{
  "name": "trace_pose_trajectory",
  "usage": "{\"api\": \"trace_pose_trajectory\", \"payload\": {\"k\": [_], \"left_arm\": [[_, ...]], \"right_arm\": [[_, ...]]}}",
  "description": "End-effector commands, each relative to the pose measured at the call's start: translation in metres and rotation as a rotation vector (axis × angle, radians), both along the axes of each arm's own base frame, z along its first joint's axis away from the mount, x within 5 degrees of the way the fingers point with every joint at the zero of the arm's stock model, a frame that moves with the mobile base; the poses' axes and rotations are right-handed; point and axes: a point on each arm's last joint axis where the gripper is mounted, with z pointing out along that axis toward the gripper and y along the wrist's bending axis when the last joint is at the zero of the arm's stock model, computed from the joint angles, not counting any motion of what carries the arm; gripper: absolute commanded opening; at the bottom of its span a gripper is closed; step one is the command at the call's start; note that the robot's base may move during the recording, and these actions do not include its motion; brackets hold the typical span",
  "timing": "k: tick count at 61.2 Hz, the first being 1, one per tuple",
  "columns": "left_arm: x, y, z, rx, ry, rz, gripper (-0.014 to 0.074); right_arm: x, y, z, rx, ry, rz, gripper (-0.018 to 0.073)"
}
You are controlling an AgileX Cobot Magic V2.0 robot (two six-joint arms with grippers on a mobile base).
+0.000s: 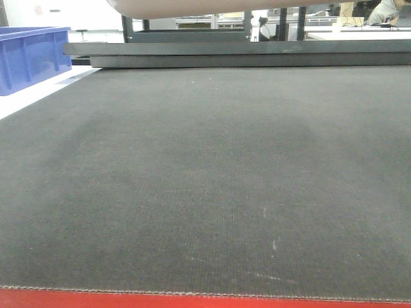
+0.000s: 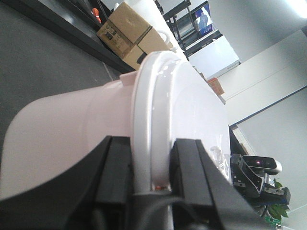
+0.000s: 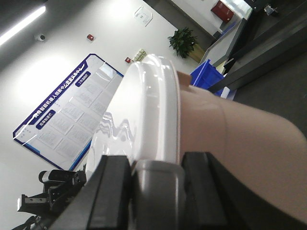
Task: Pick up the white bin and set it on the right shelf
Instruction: 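Lift the pink bin off the table with both grippers, then hold the bin raised while the base drives away from the table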
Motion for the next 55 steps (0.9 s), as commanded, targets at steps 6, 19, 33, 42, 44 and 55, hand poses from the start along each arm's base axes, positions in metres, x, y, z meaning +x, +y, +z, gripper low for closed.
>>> {"api": "trace_pose_trajectory", "payload": {"k": [6,19,33,42,44,55], "left_arm": [[-0.044,-0.023,0.025,-0.005,-0.122,-0.314,-0.0126],[-0.044,-0.023,0.025,-0.005,-0.122,-0.314,-0.0126],[-0.044,-0.023,0.025,-0.005,-0.122,-0.314,-0.0126],[-0.044,-0.023,0.025,-0.005,-0.122,-0.314,-0.0126],[-0.044,-0.023,0.025,-0.005,-0.122,-0.314,-0.0126],[-0.044,-0.023,0.025,-0.005,-0.122,-0.314,-0.0126]], "right_arm": [[-0.032,0.026,0.035,0.106,-0.18,0.295,0.0059],[-0.029,0.023,0.035,0.11,-0.17,0.252,0.0059],[-0.024,0.019,0.034,0.116,-0.153,0.184,0.0059],[-0.021,0.016,0.034,0.12,-0.143,0.14,0.0059],[-0.02,0.016,0.034,0.121,-0.141,0.129,0.0059],[-0.016,0.011,0.033,0.126,-0.124,0.061,0.0059]]}}
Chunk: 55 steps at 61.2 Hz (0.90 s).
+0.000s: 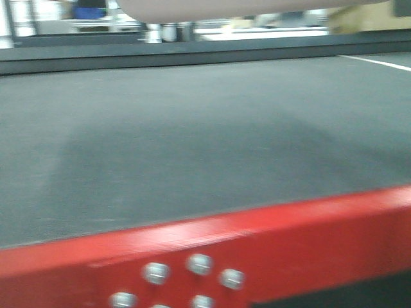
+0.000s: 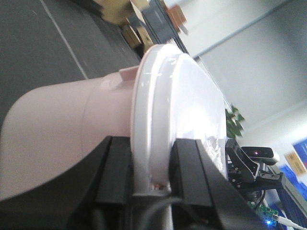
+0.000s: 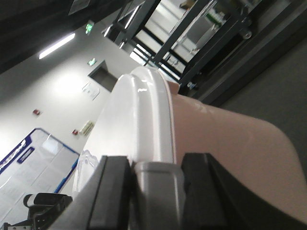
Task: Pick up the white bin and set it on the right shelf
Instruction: 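Hold the bin raised while the base drives away from the table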
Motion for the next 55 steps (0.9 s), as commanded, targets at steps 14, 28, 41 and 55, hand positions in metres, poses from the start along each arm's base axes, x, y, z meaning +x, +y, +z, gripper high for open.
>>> {"api": "trace_pose_trajectory", "payload": {"k": [14,28,41,55], "left_arm": [[-0.0426,-0.019,0.0257,-0.015,-0.126,-0.297,-0.0126],[-0.0426,-0.019,0.0257,-0.015,-0.126,-0.297,-0.0126],[-0.0426,-0.019,0.0257,-0.015,-0.126,-0.297,-0.0126],[-0.0426,-0.019,0.0257,-0.015,-0.126,-0.297,-0.0126]], "right_arm": [[-0.0167,0.0114,0.0324,0.113,-0.13,0.079,0.0059],[-0.0145,0.0084,0.0318,0.116,-0.12,0.039,0.0059],[-0.014,0.0077,0.0317,0.117,-0.118,0.029,0.0059],[-0.014,0.0077,0.0317,0.117,-0.118,0.029,0.0059]]}}
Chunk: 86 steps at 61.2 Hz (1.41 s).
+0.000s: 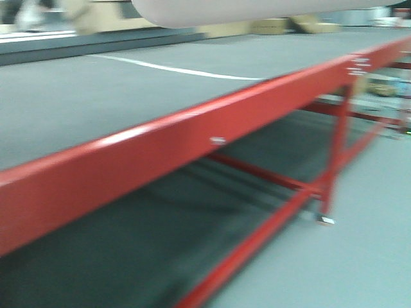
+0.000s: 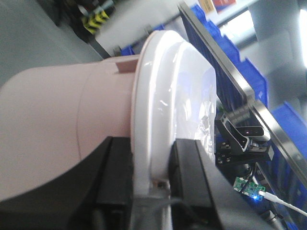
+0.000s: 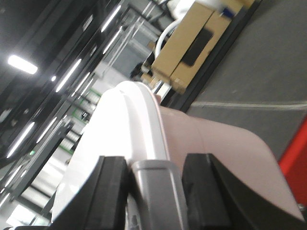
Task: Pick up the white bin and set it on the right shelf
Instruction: 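Hold the bin raised while the base drives away from the table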
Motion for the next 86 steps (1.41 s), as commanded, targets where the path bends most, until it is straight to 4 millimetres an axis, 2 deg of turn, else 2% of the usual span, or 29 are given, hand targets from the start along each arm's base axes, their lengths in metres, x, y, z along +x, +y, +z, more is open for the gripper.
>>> {"api": "trace_pose_trajectory", "payload": {"k": [1,86], "left_arm": [[-0.0372,-0.0126,0.027,-0.033,-0.131,-0.235,-0.0126],[-0.0372,-0.0126,0.027,-0.033,-0.131,-0.235,-0.0126]], "right_arm": [[-0.018,0.0149,0.0317,0.097,-0.138,0.131,0.0059],[-0.018,0.0149,0.0317,0.097,-0.138,0.131,0.0059]]}}
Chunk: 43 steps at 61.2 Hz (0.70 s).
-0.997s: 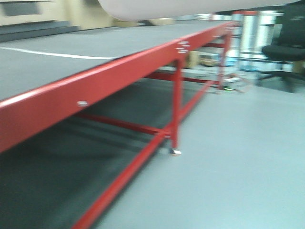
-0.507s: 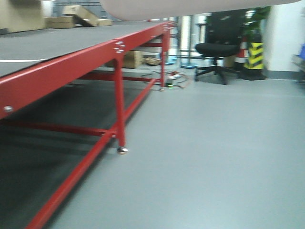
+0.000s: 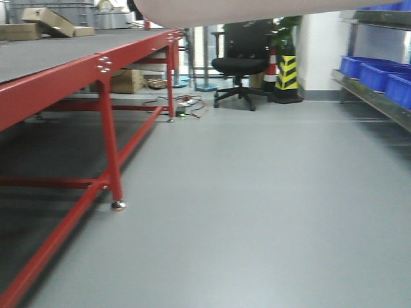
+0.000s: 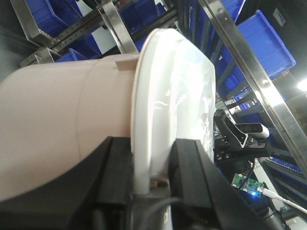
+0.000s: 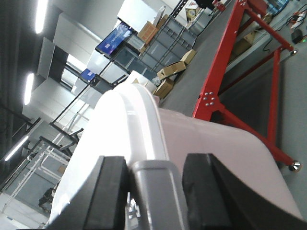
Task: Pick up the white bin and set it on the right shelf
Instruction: 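Hold the bin raised while the base drives away from the table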
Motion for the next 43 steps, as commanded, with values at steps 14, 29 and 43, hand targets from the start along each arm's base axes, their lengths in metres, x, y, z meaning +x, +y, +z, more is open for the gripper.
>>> {"api": "trace_pose_trajectory", "payload": {"k": [14,29,43], "left_arm": [[-0.0364,-0.0123,0.027,-0.033,-0.131,-0.226,-0.0126],[-0.0364,-0.0123,0.027,-0.033,-0.131,-0.226,-0.0126],[-0.0364,-0.0123,0.027,-0.033,-0.131,-0.226,-0.0126]], "right_arm": [[-0.0178,0.0154,0.0314,0.096,-0.138,0.139,0.0059],[-0.0178,0.0154,0.0314,0.096,-0.138,0.139,0.0059],[-0.0178,0.0154,0.0314,0.096,-0.138,0.139,0.0059]]}}
